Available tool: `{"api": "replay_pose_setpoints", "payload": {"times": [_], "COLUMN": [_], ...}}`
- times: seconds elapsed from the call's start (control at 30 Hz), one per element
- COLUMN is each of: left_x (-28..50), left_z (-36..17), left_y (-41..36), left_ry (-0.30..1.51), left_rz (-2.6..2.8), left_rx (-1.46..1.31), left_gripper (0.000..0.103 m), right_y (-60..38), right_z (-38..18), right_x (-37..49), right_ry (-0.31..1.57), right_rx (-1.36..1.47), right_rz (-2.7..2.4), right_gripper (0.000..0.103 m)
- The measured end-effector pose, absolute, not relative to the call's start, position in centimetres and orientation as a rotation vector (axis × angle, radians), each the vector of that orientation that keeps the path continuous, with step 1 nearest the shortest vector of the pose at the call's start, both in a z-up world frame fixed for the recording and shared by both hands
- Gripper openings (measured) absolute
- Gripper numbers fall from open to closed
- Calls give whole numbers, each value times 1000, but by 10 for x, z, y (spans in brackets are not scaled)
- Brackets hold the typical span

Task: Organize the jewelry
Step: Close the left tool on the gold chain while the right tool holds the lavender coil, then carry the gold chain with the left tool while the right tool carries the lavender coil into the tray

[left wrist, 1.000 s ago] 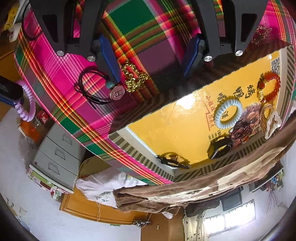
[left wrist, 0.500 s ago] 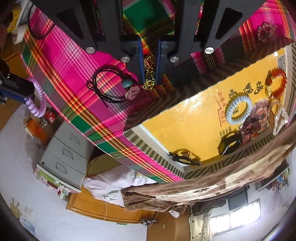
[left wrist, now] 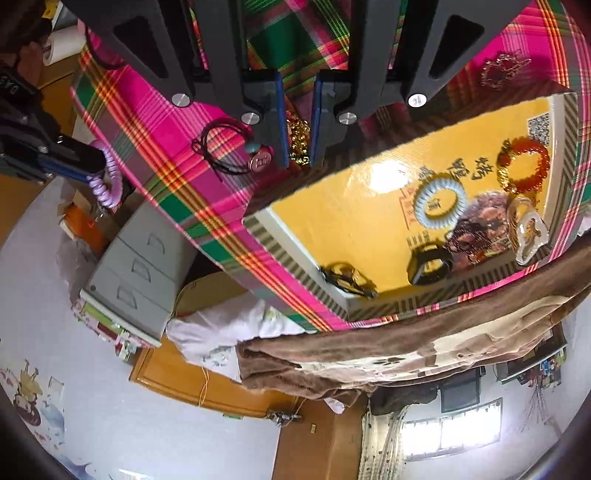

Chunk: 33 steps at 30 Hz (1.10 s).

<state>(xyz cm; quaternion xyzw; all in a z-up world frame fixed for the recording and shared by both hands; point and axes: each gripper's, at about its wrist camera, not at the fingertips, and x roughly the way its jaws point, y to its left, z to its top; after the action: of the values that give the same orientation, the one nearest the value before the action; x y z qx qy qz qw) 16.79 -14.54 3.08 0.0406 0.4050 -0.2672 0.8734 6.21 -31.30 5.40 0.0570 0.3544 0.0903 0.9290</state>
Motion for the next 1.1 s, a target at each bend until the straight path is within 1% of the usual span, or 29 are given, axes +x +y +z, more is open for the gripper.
{"api": "replay_pose_setpoints", "payload": {"times": [0.33, 0.6, 0.83, 1.1], "left_x": [173, 198, 232, 276], "left_z": [65, 90, 102, 90], "left_y": [-126, -103, -96, -109], "left_ry": [794, 764, 762, 800], "left_rz": [-551, -528, -530, -569], "left_rx": [35, -10, -13, -8], "left_gripper": [11, 11, 11, 11], "right_y": [-301, -281, -264, -247], "right_z": [74, 85, 76, 49], "right_x": [82, 126, 169, 216], "right_ry": [687, 682, 718, 799], "right_rx": [92, 59, 54, 43], "right_rz": [222, 277, 304, 321], "right_gripper": [9, 9, 9, 9]}}
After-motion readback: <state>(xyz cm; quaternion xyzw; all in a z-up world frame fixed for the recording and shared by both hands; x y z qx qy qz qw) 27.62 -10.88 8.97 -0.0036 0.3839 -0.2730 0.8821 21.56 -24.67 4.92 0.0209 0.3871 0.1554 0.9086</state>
